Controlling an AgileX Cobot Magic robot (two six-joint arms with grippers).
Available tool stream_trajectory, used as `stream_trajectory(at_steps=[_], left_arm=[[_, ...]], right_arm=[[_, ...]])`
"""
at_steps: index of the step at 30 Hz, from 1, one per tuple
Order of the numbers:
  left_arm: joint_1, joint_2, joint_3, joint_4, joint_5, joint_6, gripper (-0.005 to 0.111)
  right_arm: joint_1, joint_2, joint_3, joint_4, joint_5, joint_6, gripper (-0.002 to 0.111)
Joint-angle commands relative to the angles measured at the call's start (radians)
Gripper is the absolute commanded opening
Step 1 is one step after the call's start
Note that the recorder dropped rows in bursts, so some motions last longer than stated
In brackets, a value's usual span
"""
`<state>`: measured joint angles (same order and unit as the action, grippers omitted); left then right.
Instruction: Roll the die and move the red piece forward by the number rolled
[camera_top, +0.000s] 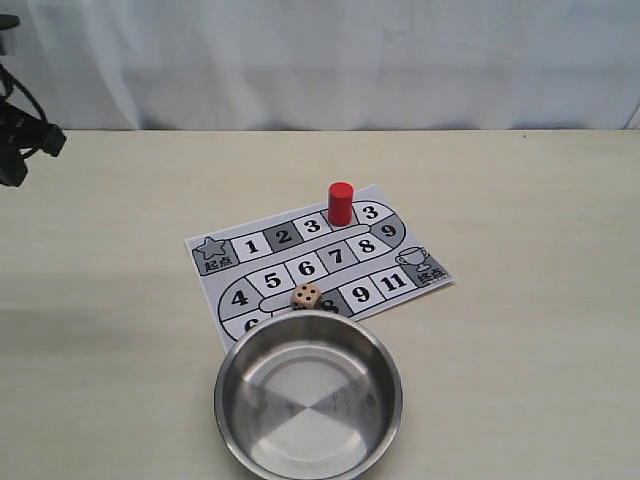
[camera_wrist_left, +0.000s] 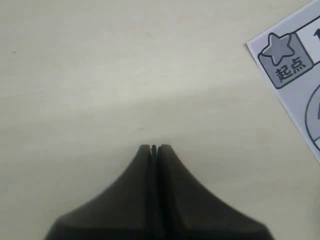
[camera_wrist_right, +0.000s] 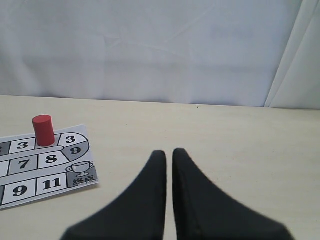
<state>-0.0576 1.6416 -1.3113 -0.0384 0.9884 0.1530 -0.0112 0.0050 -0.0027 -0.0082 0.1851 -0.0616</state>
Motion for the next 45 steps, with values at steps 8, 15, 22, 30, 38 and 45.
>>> stream_trajectory(at_steps=[8,15,22,30,38,45], left_arm=[[0.000,-0.479,0.262,0.026,-0.030,-0.002,0.000],[0.000,-0.825,0.381,0.020,-0.010,-0.002,0.000],[0.000,-1.136,0.425,0.021,0.019,-0.004,0.000],[0.000,-1.488,0.425,0.018,0.079,-0.005,0.000],[0.000,-1.642,0.451,-0.011,0.004,-0.011,0.000],[0.000,-1.642,0.700,0.004,-0.356,-0.011,0.000]], right_arm=[[0.002,-0.005,0.003,0.000,0.000,-0.003,0.004],[0.002,-0.005,0.003,0.000,0.000,-0.005,0.004],[0.002,-0.005,0.003,0.000,0.000,-0.005,0.004],[0.002,-0.005,0.003,0.000,0.000,-0.005,0.004],[0.002,-0.005,0.003,0.000,0.000,-0.003,0.004],[0.002,-0.005,0.003,0.000,0.000,-0.003,0.004]])
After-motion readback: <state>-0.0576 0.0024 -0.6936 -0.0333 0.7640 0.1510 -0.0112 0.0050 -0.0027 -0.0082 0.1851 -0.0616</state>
